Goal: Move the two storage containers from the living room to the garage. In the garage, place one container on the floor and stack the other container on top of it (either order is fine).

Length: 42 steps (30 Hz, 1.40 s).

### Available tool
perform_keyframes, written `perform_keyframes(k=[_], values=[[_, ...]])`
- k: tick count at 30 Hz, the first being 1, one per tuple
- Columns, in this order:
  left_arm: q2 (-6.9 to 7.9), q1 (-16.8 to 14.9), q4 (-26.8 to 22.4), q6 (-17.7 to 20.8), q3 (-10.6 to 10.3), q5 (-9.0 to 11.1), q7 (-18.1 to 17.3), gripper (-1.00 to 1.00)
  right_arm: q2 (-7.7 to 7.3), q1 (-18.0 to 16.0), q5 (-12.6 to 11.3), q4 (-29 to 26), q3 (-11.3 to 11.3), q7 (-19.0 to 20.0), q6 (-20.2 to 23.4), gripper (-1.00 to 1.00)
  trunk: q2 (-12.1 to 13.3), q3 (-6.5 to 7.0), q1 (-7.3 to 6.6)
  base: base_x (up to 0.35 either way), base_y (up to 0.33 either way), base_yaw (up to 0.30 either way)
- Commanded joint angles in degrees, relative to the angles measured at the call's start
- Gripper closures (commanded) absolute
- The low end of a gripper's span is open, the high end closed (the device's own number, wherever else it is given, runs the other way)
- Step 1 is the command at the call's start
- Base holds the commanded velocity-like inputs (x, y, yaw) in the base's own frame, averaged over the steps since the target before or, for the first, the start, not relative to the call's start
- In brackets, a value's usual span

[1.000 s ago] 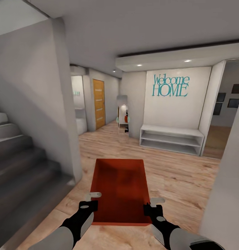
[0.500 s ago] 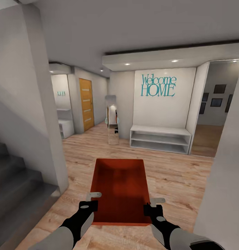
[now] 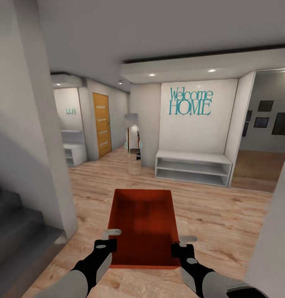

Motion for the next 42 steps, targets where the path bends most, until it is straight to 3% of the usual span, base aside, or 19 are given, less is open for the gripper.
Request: perform_keyframes(k=[1, 42], values=[[0.29, -0.03, -0.05, 0.48, 1.96, 0.16, 1.01, 1.00, 0.03, -0.06, 0.69, -0.16, -2.31, -0.13, -0.56, 1.00, -0.07, -0.09, 0.04, 0.319, 0.000, 0.000], [0.30, -0.03, -0.13, 0.48, 2.02, 0.20, 1.01, 1.00, 0.03, -0.06, 0.69, -0.16, -2.31, -0.07, -0.64, 1.00, -0.07, -0.09, 0.04, 0.319, 0.000, 0.000]])
